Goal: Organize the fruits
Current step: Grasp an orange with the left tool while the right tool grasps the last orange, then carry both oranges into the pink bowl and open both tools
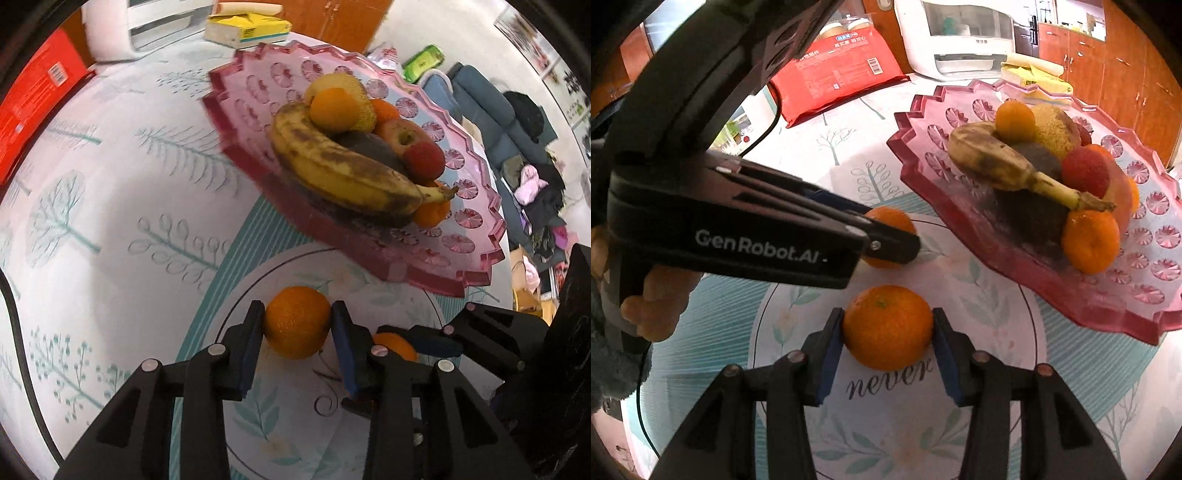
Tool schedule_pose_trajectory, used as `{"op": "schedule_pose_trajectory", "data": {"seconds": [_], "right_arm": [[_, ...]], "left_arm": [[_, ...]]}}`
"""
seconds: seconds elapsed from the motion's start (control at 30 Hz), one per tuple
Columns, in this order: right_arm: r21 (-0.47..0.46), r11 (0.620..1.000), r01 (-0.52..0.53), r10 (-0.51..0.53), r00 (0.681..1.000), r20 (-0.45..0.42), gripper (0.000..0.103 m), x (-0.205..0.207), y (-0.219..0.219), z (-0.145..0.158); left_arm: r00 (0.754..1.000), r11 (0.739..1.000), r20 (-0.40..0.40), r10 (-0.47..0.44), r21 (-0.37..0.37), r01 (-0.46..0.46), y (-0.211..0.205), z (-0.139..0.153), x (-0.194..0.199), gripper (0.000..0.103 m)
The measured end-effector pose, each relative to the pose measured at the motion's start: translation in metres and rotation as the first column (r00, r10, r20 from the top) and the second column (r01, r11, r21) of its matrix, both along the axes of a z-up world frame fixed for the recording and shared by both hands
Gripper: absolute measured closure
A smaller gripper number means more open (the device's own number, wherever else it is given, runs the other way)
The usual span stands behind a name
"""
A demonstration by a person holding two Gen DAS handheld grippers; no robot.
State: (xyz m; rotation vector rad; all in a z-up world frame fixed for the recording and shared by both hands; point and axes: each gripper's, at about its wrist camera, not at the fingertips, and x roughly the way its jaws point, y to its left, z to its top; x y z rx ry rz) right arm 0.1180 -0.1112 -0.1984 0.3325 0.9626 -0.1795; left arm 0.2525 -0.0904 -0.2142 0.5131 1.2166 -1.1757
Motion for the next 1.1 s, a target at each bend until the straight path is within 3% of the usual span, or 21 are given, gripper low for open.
{"op": "schedule_pose_trajectory", "data": {"seconds": [0.2, 0.4, 0.57, 0.77, 0.93, 1.1], "right_arm": [[-0.005, 1.000, -0.011, 0.011, 1.000, 0.020, 0.056, -0.009, 0.004, 0.015], [-0.015, 1.000, -0.026, 0.027, 0.999, 0.041, 0.056, -0.025, 0.009, 0.035], [-0.030, 0.999, -0.025, 0.027, 0.997, 0.066, 0.056, -0.041, 0.009, 0.062], [-0.059, 0.998, -0.007, 0.013, 0.994, 0.104, 0.056, -0.058, -0.008, 0.102], [-0.098, 0.995, 0.013, 0.001, 0.990, 0.144, 0.056, -0.068, -0.030, 0.134], [-0.074, 0.997, -0.002, 0.017, 0.980, 0.197, 0.056, -0.070, -0.072, 0.158]], "left_arm": [[0.996, 0.996, -0.008, 0.085, 0.000, -0.085, 0.027, 0.012, 0.002, 0.068], [0.984, 0.983, -0.008, 0.179, -0.048, -0.180, 0.057, 0.047, -0.012, 0.068], [0.967, 0.964, -0.014, 0.254, -0.074, -0.254, 0.084, 0.074, -0.021, 0.068], [0.945, 0.940, 0.014, 0.327, -0.109, -0.323, 0.082, 0.113, -0.043, 0.068], [0.915, 0.908, 0.033, 0.403, -0.138, -0.395, 0.074, 0.140, -0.058, 0.068], [0.860, 0.853, 0.056, 0.508, -0.175, -0.492, 0.056, 0.170, -0.070, 0.068]]}}
